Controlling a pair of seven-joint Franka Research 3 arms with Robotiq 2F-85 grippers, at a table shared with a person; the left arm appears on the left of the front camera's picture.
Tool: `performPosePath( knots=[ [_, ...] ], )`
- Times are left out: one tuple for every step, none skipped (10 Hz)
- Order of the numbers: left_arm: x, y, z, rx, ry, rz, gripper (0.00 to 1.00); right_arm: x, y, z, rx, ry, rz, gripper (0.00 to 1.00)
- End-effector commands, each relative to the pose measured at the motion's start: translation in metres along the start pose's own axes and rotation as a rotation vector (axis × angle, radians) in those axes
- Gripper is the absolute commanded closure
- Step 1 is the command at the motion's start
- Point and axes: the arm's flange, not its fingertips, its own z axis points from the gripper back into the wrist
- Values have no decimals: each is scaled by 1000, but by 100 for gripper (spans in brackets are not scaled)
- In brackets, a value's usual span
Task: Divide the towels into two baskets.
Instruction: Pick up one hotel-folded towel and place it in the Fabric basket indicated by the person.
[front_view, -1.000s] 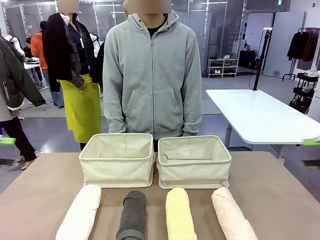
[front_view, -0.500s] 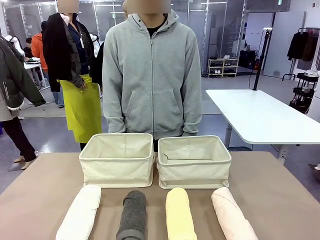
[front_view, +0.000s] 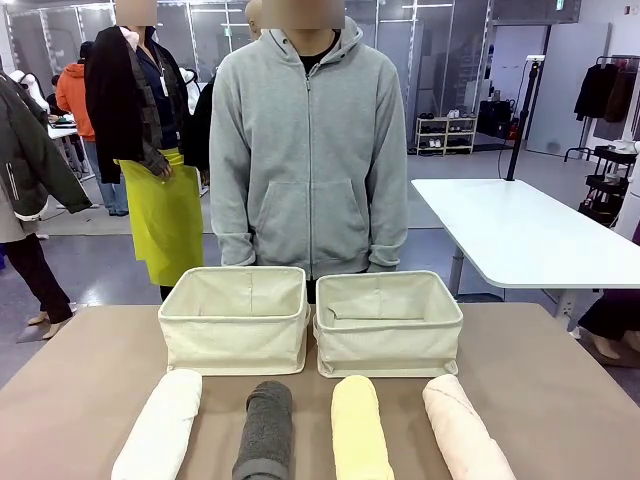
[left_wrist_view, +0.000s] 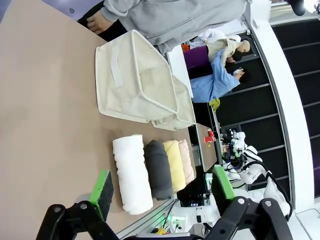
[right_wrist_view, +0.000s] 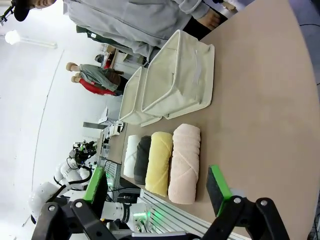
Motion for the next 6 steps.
performPosePath(
  knots=[
    [1,-1,3,-11,-6,0,0,0,2,3,12,-9,-5,0],
    [1,-1,3,-11,-6,0,0,0,2,3,12,-9,-5,0],
    [1,-1,3,-11,-6,0,0,0,2,3,12,-9,-5,0],
    [1,-1,3,-11,-6,0,0,0,2,3,12,-9,-5,0],
    [1,-1,3,-11,-6,0,0,0,2,3,12,-9,-5,0],
    [1,-1,3,-11,-6,0,0,0,2,3,12,-9,-5,0]
  ],
)
